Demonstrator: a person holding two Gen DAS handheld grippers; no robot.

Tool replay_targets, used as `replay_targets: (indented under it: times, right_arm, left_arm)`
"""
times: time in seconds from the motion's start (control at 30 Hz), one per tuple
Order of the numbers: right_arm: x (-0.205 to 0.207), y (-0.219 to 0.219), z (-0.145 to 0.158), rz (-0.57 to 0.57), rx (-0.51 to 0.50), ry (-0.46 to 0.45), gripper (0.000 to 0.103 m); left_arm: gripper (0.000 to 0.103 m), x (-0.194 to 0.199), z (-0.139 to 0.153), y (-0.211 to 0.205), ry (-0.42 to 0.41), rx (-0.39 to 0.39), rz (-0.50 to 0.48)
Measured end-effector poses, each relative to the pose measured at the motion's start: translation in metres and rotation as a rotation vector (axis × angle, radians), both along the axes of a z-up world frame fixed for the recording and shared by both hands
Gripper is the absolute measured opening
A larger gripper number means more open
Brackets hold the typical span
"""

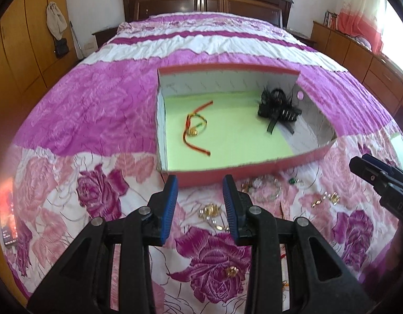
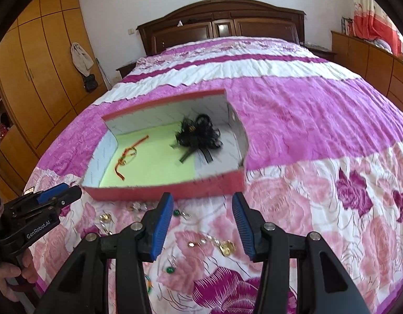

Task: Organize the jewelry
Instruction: 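Withdraw both tools from the box back toward the jewelry on the quilt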

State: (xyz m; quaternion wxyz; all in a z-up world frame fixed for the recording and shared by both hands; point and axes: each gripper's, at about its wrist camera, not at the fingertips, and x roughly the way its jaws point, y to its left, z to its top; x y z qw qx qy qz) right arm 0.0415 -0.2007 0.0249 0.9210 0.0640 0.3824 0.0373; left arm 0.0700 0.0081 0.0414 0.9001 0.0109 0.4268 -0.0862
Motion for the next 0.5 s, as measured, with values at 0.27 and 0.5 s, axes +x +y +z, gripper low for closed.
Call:
replay_targets:
  times: [0.27,0.5]
  right_arm:
    - [-0.005,-0.015,-0.024,-0.034,0.018,0.058,0.050]
    - [-0.009,-0.024,-0.044,-0.050,0.033,0.107,0.050]
  left_arm:
    - [0.027,-0.003,-0.025,0.002,0.070,-0.004,-0.006]
    - [0.027,-0.002,-0.044,0.004,0.122,-0.029,-0.007]
